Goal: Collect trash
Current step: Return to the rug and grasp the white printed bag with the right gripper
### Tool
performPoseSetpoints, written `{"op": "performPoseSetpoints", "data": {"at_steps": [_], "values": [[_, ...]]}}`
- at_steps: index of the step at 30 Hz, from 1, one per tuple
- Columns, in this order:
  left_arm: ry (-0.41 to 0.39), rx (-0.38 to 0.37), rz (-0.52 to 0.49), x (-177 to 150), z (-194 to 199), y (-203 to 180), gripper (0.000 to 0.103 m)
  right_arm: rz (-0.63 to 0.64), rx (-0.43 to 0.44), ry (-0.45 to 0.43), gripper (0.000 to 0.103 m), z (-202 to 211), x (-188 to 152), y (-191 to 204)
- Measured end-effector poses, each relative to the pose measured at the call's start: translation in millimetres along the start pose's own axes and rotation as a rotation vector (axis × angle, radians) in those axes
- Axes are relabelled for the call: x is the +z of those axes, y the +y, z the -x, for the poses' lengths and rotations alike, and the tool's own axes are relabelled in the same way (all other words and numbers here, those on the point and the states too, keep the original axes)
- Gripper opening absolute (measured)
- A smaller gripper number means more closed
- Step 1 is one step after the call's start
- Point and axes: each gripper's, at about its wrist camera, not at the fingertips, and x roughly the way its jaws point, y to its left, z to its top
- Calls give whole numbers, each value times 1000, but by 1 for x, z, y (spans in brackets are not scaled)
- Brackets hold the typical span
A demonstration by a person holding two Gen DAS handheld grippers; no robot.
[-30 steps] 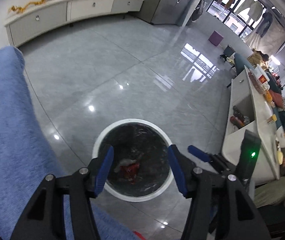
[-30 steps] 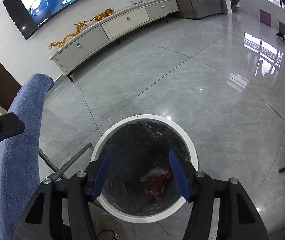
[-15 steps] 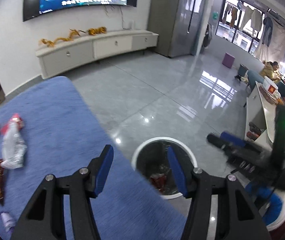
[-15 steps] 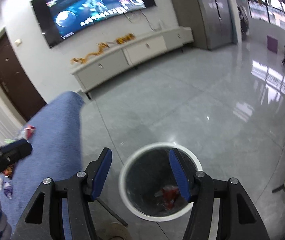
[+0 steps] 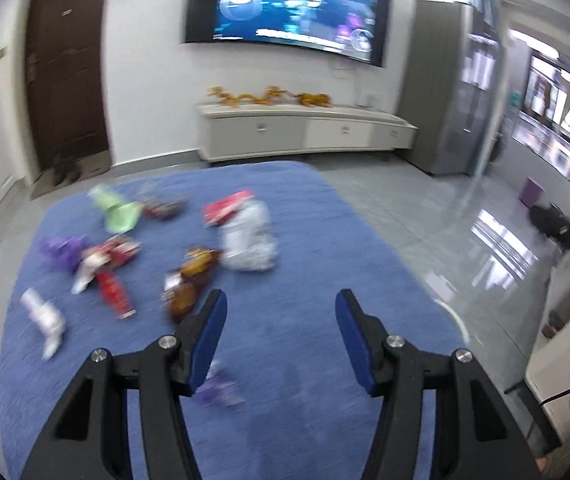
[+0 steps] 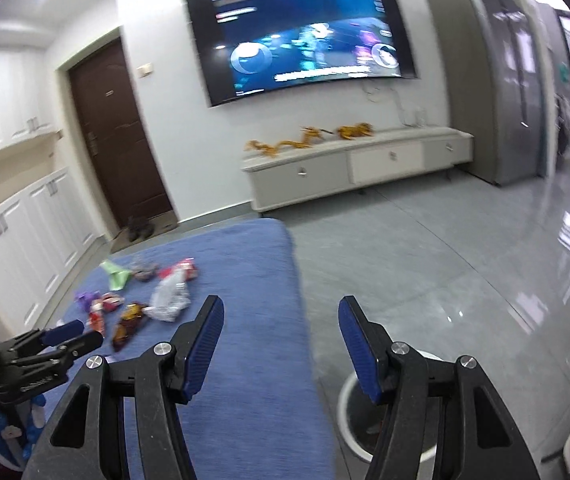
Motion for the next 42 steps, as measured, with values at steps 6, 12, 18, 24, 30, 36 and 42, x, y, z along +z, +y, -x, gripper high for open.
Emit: {"op": "performPoseSetpoints", "data": {"at_steps": [6,12,18,24,30,36,42], "values": [[28,54,88,-28,3,54,55,66,85,23,61,-21,6,48],[90,9,132,-44,-17,71,56,88,124,75,66,-60,10,77],[148,-31,111,-51,-47,63,56,99,136,167,71,-124,11,95],[152,-22,107,-59,-70,64,55,99,148,252,73,-188,6,108],[154,-51,131,-61,-74,66,41,92,166,317,73,-242,-1,118],[151,-59,120,-60,-77,63,35,104,189,371,73,-275,-10,127],[142,-37,90,-58,-78,58,31,90,221,377,42,-276,-21,123]]}}
